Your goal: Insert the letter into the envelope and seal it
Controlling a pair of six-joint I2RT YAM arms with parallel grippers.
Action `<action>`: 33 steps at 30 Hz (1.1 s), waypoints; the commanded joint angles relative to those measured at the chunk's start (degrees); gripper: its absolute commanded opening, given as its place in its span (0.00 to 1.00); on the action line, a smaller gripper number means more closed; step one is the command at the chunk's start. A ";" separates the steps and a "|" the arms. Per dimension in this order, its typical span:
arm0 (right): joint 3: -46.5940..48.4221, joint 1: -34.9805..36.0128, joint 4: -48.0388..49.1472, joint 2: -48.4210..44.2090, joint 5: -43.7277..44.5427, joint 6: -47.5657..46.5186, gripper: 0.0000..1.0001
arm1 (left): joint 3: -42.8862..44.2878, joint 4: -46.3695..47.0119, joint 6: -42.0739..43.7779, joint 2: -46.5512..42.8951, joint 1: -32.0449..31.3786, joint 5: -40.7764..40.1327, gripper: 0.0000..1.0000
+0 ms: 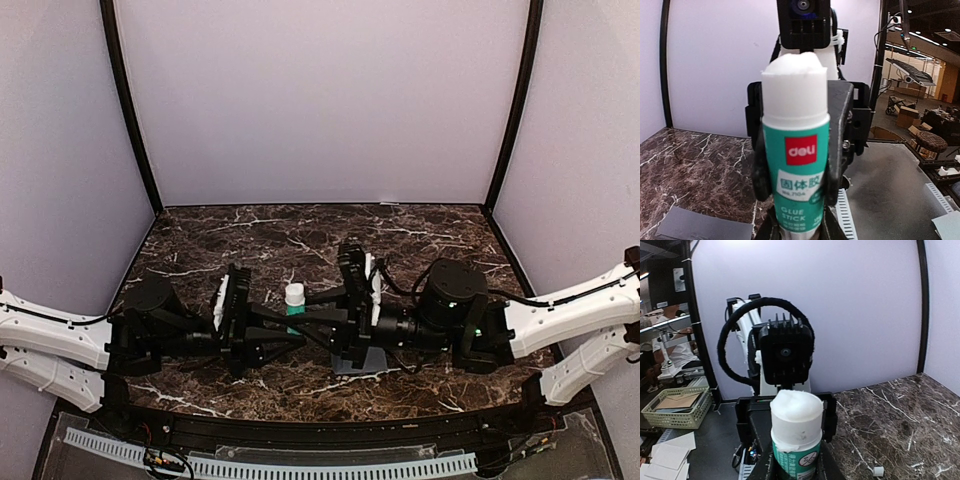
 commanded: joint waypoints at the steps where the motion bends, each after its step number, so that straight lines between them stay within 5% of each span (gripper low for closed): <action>1: -1.92 -2.97 5.36 0.70 -18.30 -1.74 0.00 | -0.48 5.24 -1.12 -1.55 -0.84 15.88 0.03; 11: 4.29 -4.50 6.02 8.39 -37.90 0.34 0.00 | -1.03 8.11 -1.25 0.21 -0.84 29.87 0.04; 22: 6.15 -4.52 10.26 11.60 -43.60 4.60 0.00 | -1.54 9.12 -1.01 0.30 -0.84 32.68 0.06; 27: 4.44 -4.50 9.02 8.67 -39.39 5.51 0.00 | -2.34 6.35 0.66 -2.39 -0.84 27.71 0.26; 33: 0.94 -4.52 2.43 1.72 -30.37 3.62 0.00 | -4.56 3.82 2.63 -6.99 -0.80 20.07 0.62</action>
